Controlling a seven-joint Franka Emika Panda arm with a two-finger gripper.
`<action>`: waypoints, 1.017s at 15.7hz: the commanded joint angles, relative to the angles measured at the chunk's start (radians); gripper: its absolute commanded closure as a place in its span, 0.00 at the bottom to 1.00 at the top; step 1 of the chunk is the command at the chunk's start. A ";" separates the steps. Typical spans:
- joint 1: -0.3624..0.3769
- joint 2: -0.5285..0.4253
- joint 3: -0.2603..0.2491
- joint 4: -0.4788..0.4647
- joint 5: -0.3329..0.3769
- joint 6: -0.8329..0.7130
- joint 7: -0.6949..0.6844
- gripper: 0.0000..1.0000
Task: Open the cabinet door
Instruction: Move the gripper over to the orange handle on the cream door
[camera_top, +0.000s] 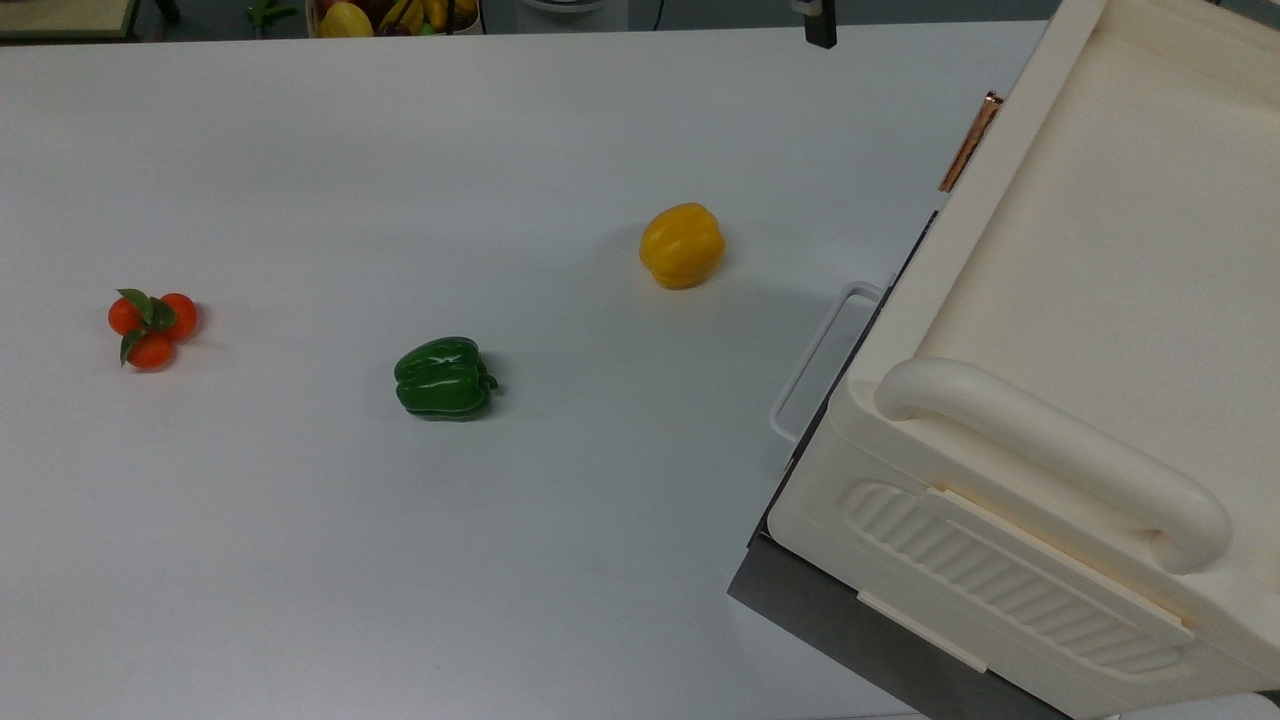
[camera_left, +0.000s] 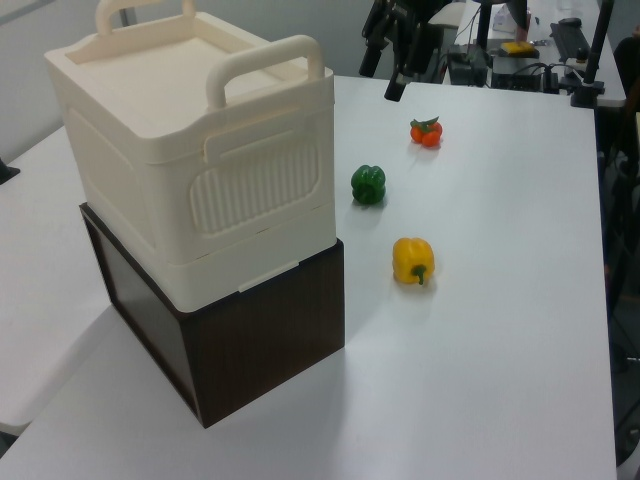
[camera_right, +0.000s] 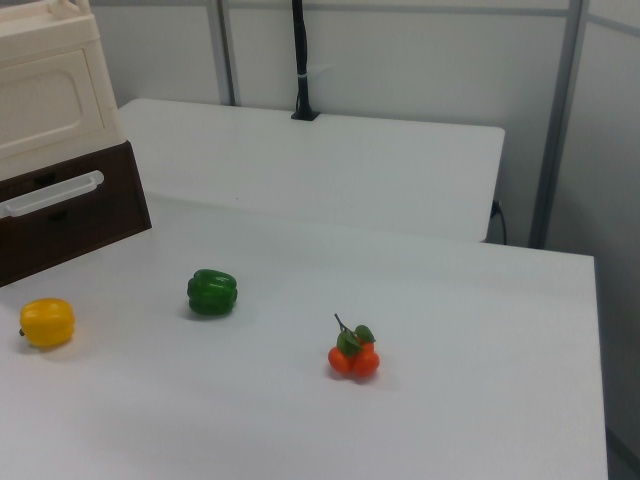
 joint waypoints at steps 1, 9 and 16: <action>-0.002 -0.009 -0.007 0.011 -0.001 -0.006 -0.016 0.00; -0.049 -0.018 -0.025 0.011 -0.004 -0.034 -0.016 0.00; -0.062 -0.019 -0.025 0.011 -0.004 -0.037 -0.014 0.00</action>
